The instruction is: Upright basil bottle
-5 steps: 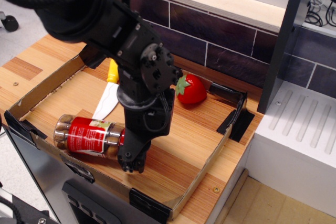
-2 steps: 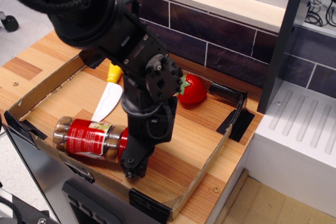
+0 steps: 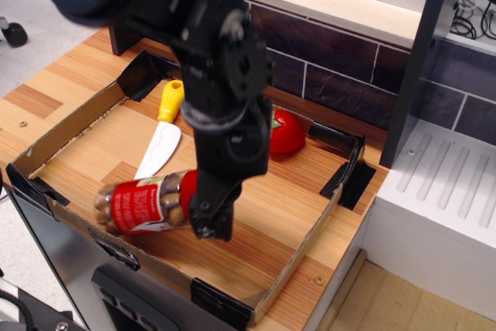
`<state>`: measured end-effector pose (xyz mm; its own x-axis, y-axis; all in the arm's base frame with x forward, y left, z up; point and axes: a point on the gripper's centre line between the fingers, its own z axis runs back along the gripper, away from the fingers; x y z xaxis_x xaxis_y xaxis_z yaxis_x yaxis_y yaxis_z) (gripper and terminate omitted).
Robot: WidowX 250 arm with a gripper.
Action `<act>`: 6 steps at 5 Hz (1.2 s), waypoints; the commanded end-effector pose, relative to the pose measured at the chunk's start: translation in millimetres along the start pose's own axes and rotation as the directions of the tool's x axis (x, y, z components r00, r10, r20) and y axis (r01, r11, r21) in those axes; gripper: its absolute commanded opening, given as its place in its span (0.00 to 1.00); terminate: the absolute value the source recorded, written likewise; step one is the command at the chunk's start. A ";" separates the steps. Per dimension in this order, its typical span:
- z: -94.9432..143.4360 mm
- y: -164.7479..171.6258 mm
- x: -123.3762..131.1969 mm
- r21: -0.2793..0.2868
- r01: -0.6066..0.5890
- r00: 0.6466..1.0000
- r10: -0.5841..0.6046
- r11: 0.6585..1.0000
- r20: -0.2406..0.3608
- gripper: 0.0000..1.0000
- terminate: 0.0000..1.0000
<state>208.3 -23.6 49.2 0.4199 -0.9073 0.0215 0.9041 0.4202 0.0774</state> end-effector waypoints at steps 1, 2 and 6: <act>46.2 17.2 0.1 0.047 0.000 0.989 -0.007 0.999 0.146 0.00 0.00; 49.7 21.7 -0.8 0.074 0.032 0.972 -0.048 0.997 0.228 0.00 0.00; 36.8 35.3 -9.2 0.050 -0.014 0.889 -0.010 0.999 0.458 1.00 0.00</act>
<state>231.1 -18.9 86.7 0.3452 -0.8121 0.4704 0.8959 0.4344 0.0926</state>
